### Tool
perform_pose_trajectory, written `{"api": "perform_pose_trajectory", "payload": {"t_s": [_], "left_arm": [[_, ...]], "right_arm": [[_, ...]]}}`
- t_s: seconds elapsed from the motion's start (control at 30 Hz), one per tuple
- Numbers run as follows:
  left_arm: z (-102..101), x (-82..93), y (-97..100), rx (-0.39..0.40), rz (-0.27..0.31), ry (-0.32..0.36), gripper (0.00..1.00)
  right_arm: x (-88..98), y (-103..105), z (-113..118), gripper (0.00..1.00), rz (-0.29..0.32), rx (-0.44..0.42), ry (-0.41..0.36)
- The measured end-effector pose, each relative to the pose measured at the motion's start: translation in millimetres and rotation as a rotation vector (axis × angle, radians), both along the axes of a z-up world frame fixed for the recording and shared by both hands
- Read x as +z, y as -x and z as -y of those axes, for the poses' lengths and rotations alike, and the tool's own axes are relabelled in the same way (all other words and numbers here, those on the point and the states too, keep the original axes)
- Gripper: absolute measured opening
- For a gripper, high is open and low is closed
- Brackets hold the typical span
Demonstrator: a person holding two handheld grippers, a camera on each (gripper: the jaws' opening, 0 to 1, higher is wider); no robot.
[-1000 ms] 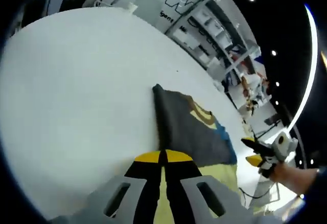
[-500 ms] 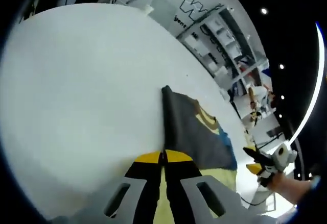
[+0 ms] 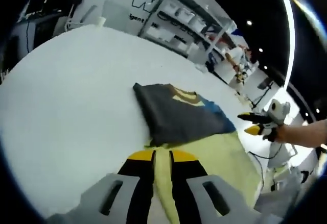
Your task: Fold the garment on the visible template until the final outline fits inside the template.
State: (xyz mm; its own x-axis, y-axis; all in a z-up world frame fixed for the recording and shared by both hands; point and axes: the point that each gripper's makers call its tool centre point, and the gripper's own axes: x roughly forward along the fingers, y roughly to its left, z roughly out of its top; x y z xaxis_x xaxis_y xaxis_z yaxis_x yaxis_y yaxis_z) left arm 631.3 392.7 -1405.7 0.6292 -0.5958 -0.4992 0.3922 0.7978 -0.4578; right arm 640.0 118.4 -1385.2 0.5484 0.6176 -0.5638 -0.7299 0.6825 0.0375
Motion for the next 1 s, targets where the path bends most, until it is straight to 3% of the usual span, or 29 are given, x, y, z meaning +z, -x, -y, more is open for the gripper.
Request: {"api": "perform_pose_trajectory", "payload": {"t_s": [0.2, 0.6, 1.0], "left_arm": [[11, 7.1, 24.7, -0.152, 0.059, -0.048, 0.12], [12, -0.2, 79.1, -0.448, 0.094, -0.197, 0.13], [17, -4.3, 122.8, -0.613, 0.103, -0.249, 0.14]], "right_arm": [[-4.8, 15, 7, 0.47, -0.002, 0.013, 0.012], [-6.0, 59, 18, 0.48, 0.008, 0.107, 0.047], [-3.1, 105, 23, 0.45, 0.006, 0.193, 0.039]]}}
